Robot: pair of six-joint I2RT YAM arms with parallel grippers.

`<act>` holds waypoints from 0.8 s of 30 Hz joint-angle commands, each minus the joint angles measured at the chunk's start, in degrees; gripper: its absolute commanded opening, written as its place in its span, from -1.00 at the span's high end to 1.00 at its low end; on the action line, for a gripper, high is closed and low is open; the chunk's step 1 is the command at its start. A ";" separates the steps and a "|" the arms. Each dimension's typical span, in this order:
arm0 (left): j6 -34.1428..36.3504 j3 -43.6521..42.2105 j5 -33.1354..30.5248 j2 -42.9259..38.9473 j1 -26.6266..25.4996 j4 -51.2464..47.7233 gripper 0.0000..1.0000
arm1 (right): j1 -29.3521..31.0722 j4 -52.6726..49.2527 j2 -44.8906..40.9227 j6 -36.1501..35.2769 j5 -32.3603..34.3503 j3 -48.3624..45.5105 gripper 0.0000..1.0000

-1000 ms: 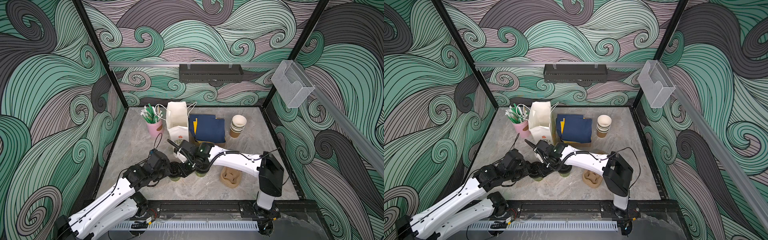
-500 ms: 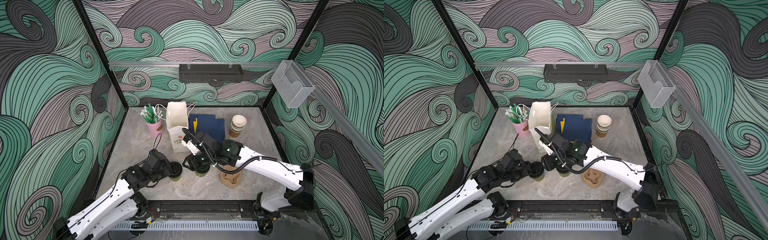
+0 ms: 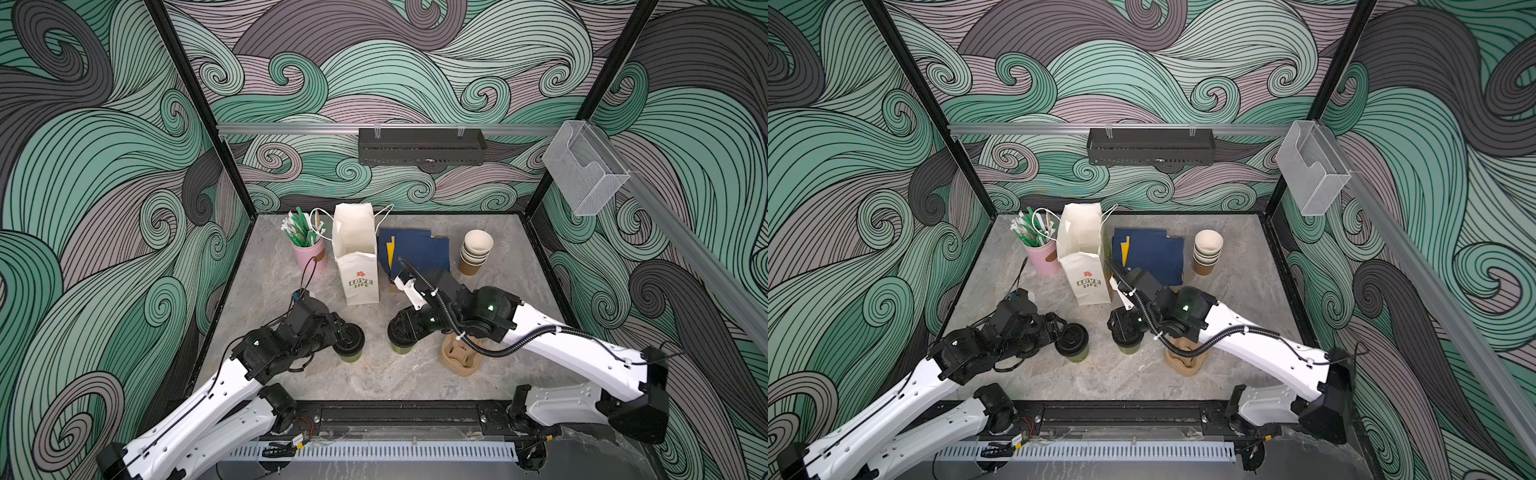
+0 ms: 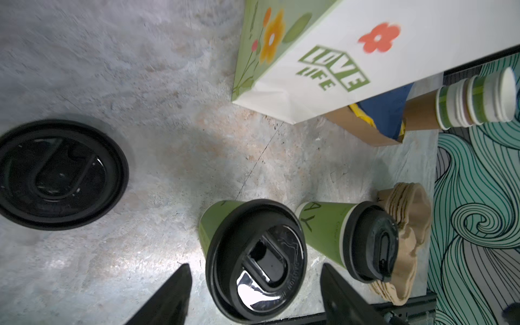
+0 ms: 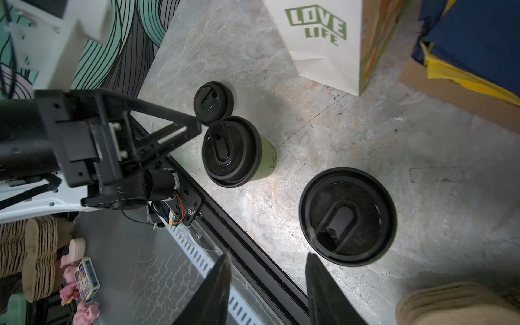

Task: Pack the takeout coffee
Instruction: 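Open both grippers and lift them away from the lidded cup, then grip the brown cup carrier with the right gripper while the left nears the bag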

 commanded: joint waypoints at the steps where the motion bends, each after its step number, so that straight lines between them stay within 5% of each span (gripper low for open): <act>1: 3.62 4.76 -8.14 -1.74 0.37 -3.70 -0.49 | -1.90 -5.09 -5.79 5.08 8.08 -2.20 0.17; 8: 9.07 10.72 -16.13 0.00 0.44 2.37 -0.47 | -11.97 -13.39 -12.10 8.15 11.22 -4.96 0.18; 19: 13.64 20.03 -16.85 11.03 0.46 10.94 -0.47 | -29.02 -19.08 -1.86 -3.60 6.59 7.91 0.08; 24: 14.47 22.42 -15.83 14.09 0.46 12.97 -0.47 | -32.29 -22.20 -0.57 -1.91 7.12 6.63 0.04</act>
